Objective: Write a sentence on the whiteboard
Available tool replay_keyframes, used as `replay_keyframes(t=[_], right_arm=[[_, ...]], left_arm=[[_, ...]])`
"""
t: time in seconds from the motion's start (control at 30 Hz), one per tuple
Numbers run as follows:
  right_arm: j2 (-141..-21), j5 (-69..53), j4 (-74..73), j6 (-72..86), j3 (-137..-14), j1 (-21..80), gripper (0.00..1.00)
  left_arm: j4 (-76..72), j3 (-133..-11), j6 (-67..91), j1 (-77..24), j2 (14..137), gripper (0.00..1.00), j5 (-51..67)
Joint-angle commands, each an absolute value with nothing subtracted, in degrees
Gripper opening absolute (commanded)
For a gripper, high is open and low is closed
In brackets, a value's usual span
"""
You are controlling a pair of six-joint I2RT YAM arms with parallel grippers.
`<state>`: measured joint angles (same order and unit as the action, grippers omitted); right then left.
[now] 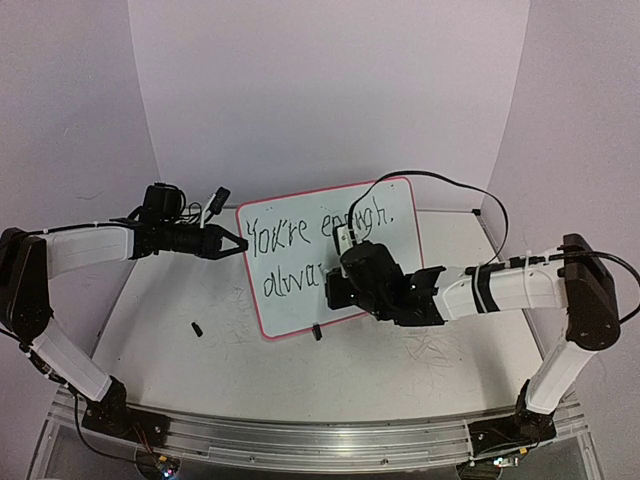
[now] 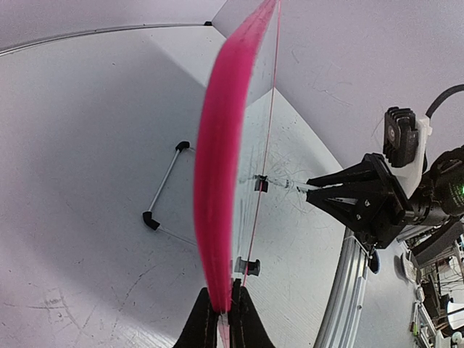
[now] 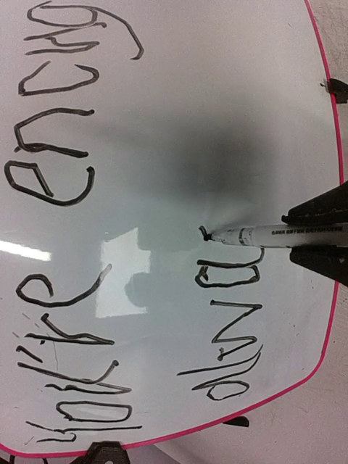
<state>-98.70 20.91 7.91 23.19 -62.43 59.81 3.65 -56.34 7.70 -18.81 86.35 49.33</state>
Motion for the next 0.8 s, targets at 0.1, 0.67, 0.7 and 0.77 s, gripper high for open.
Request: replay_keyframes(t=[0.1,0.67,0.7,0.77], right_arm=[[-97.94,19.88,8.46,25.34,-59.03,59.85,0.00],[-97.10,22.96,8.00,25.27,-58.89,59.41,0.00],[-97.06,23.19,8.00,25.23,-59.06,59.21,0.00],[-96.80,23.68,8.00,24.97,-59.65,58.85,0.00]], left_arm=[[4.10,-58.35,5.54,-19.86,86.48,0.00,49.78],[4.13,-58.20,5.63,-19.87,86.58,0.00,49.92],[4.13,-58.23,5.63,-19.88,86.57,0.00,49.97],[4.14,-58.24,5.63,-19.86,86.57,0.00,49.96]])
